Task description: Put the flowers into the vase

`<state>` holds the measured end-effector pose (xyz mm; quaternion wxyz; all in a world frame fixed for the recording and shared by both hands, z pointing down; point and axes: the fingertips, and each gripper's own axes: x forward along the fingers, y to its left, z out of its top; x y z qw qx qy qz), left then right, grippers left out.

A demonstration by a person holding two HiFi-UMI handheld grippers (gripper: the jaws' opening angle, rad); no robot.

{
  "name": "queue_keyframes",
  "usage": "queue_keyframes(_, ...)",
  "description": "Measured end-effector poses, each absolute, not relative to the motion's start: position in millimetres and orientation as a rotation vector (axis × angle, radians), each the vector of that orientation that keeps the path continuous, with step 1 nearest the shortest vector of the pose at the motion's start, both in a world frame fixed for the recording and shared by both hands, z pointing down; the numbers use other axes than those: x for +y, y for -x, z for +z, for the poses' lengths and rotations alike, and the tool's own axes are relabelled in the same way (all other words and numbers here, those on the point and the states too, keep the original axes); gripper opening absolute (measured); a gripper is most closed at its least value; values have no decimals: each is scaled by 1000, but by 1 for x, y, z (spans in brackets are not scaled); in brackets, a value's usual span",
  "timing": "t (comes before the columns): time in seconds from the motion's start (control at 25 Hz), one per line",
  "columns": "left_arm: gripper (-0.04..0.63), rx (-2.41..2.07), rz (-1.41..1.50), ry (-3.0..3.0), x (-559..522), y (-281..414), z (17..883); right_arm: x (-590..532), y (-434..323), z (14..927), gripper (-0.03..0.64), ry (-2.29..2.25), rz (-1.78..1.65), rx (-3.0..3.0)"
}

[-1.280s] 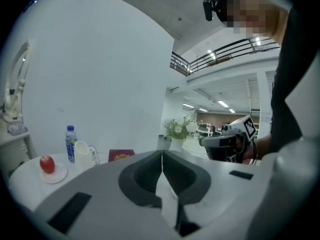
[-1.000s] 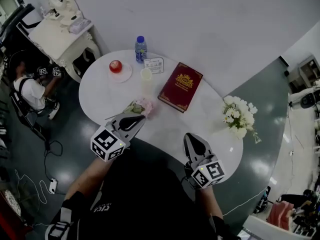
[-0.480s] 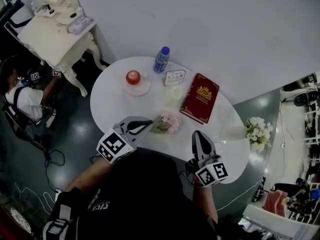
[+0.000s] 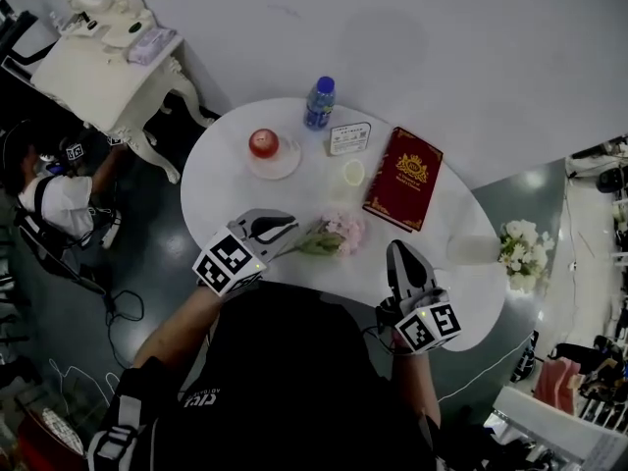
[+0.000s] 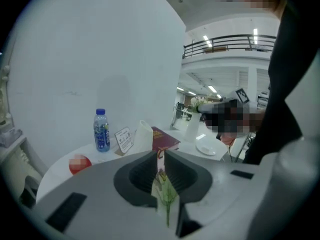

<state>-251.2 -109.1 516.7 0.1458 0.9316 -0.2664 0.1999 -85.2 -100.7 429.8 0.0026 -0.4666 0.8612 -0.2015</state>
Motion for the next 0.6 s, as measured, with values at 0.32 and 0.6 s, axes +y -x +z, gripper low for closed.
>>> queue_keyframes(0.32,106,-698,747,-2598,-108,240,548,-102,71,448,28,1448,-695,2691)
queue_keyframes(0.6,175,-606,878,-2596,-104,227,571,-98,57,458,28,1465,-728,2683)
